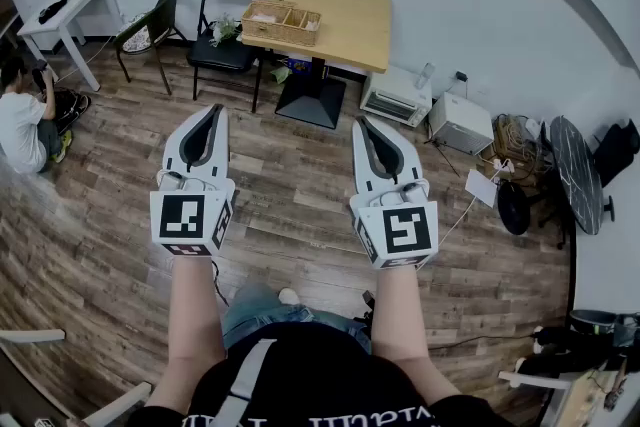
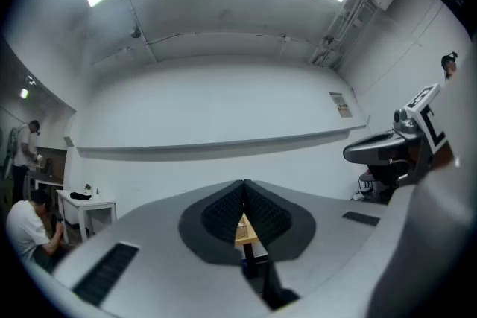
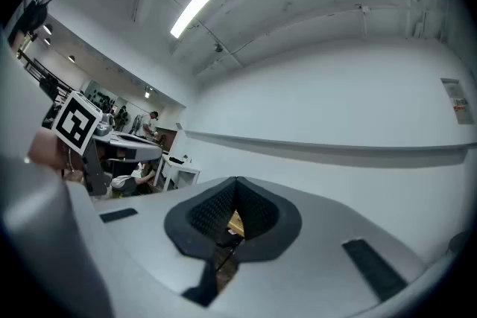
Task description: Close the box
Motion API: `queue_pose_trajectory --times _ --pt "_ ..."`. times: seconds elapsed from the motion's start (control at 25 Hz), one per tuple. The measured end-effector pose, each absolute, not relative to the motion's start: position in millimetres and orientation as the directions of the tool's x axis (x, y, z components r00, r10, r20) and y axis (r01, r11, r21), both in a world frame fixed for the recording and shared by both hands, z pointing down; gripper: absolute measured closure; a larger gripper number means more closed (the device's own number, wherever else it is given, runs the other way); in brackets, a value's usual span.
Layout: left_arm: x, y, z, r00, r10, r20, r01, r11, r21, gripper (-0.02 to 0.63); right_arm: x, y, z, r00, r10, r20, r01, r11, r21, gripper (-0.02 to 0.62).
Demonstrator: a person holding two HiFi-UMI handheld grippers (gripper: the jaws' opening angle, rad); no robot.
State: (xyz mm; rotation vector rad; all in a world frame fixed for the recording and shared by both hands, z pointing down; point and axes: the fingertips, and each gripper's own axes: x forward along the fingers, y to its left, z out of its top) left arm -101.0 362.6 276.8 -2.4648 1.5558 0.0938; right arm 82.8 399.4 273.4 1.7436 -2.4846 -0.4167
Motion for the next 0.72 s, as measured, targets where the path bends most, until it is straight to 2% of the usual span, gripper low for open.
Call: queue_pose_trajectory --times 0.48,0.52,0.56,0.6,0.72 --pt "-90.3 336.6 281.0 0.430 -0.883 -0.188 -0.899 -0.399 -0.183 0.594 102.8 367.7 288.4 -0.356 -0.930 -0.095 -0.924 0.335 0.182 0.578" --pt "-91.5 332.4 281.1 0.429 -0.883 -0.190 -0.899 -0.398 -0.182 0.594 101.1 363.7 289.4 -0.368 -0.925 -0.091 -0.922 0.350 0.164 0.537" --pt "-93.1 327.3 281.5 0.429 -0.883 -0.191 -0.900 -0.397 -0.182 0.594 99.0 358.5 290.7 -0.380 -0.921 -0.085 -0.919 0.365 0.148 0.390" --pt "-94.9 320.8 282.2 0.428 -0.883 -0.193 -0.900 -0.396 -0.183 0.594 98.0 351.6 291.8 -0.383 -0.920 -0.084 -0.919 0.370 0.136 0.294" --pt "-100.1 292.7 283.8 0.426 -0.884 -0.195 -0.901 -0.393 -0.185 0.594 99.1 321.6 293.6 -0.361 -0.928 -0.096 -0.930 0.351 0.109 0.267"
